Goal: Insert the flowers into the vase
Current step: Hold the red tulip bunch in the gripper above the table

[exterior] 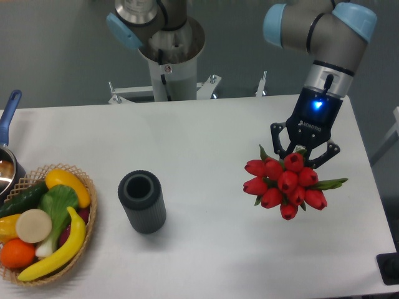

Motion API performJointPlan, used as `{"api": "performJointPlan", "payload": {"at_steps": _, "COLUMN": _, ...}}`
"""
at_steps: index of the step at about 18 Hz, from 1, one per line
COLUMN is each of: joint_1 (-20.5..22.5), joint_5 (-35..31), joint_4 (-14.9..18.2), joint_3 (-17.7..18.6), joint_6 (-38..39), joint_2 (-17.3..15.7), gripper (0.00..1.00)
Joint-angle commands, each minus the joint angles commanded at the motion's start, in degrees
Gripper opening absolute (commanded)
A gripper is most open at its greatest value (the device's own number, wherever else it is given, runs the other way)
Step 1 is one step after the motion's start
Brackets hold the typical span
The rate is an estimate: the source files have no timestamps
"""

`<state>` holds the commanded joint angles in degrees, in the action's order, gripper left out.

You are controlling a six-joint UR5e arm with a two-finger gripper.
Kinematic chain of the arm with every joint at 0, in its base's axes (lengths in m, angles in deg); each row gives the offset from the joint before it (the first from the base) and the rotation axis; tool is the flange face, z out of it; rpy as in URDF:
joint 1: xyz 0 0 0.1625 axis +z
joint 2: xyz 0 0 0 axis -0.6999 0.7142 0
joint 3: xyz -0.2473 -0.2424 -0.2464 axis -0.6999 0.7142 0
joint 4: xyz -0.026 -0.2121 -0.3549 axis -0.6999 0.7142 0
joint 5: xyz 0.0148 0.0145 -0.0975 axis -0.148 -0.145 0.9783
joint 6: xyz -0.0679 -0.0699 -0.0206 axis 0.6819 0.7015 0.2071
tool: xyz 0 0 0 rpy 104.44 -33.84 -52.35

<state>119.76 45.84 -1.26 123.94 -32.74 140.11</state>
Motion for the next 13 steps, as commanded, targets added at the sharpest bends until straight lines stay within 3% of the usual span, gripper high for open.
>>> {"api": "performJointPlan", "payload": {"at_steps": 7, "joint_1": -0.3, "joint_5": 0.4, "joint_4": -1.1, "joint_3": -0.1, "joint_6": 0.4, "joint_2": -0.2, "gripper": 0.31}}
{"api": "performJointPlan", "payload": {"at_steps": 10, "joint_1": -0.8, "joint_5": 2.5, "joint_4": -3.2, "joint_3": 0.1, "joint_6": 0.3, "joint_2": 0.2, "gripper": 0.31}}
{"api": "performJointPlan", "payload": {"at_steps": 13, "joint_1": -3.8, "joint_5": 5.8, "joint_4": -4.4, "joint_3": 0.5, "joint_6": 0.0, "joint_2": 0.4, "gripper": 0.31}}
